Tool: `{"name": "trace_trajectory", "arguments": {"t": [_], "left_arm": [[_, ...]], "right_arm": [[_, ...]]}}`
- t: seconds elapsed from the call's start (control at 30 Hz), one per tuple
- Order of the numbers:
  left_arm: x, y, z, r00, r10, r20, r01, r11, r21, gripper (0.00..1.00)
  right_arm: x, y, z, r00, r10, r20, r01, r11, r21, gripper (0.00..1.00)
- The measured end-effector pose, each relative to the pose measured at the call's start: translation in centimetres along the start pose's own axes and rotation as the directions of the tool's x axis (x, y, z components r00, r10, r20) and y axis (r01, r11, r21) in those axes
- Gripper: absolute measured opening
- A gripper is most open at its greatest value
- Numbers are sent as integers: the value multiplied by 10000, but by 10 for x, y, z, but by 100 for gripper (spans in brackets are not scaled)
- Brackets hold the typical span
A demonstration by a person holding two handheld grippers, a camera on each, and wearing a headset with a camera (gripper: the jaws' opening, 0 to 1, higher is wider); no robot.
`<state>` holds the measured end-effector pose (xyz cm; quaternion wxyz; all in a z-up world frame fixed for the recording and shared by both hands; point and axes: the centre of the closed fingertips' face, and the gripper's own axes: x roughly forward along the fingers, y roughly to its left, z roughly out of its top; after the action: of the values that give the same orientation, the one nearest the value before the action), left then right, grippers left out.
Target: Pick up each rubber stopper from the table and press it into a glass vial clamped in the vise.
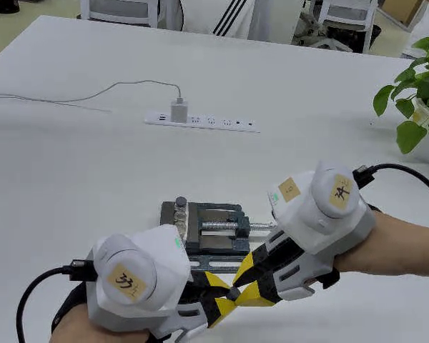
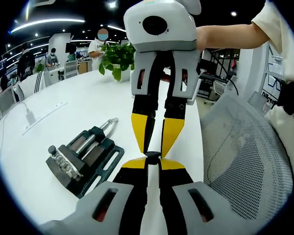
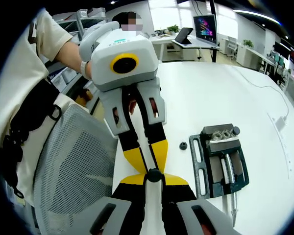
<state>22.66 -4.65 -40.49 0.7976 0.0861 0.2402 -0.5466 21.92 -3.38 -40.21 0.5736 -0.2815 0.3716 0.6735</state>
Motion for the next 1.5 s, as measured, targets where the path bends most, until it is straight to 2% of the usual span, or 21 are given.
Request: {"name": "trace_trajectory", "arguments": {"t": [0.23,0.43,0.53,0.67,0.73,0.77,1.0,1.1,1.17,1.27,1.37,1.5], "left_arm": [[-3,2,0,9999,44,141,-45,10000,35,5],[-7,9,-4,9996,265,91,-263,9995,-202,6],[-11,13,-7,9984,557,111,-554,9981,-255,18],[-18,21,-13,9949,992,156,-984,9942,-426,29],[-22,26,-17,9917,1275,153,-1269,9912,-370,33],[-26,30,-19,9886,1497,126,-1492,9883,-330,35],[-43,46,-25,9738,2273,87,-2265,9724,-562,51],[-51,56,-30,9624,2715,-16,-2710,9600,-699,61],[-55,60,-34,9572,2891,-124,-2892,9542,-762,64],[-61,64,-38,9509,3095,-76,-3086,9458,-1009,66],[-64,69,-43,9427,3333,-153,-3330,9373,-1026,74],[-70,77,-44,9332,3593,-63,-3576,9270,-1131,83]], "right_arm": [[2,-1,3,9998,199,-35,-199,9998,37,6],[7,-5,9,9994,320,-159,-322,9994,-139,6],[10,-9,10,9992,291,-258,-296,9993,-220,6],[13,-18,11,9991,104,-399,-116,9994,-314,6],[13,-29,10,9979,-342,-546,323,9989,-349,6],[14,-31,11,9977,-343,-577,320,9987,-400,6],[19,-47,18,9958,-619,-672,582,9968,-554,6],[20,-57,24,9940,-799,-747,747,9948,-700,6],[19,-63,29,9931,-962,-678,901,9921,-870,6],[19,-71,37,9934,-987,-582,931,9913,-928,6],[19,-79,40,9918,-1029,-756,952,9905,-990,6],[18,-91,43,9881,-1194,-970,1074,9869,-1204,6]]}}
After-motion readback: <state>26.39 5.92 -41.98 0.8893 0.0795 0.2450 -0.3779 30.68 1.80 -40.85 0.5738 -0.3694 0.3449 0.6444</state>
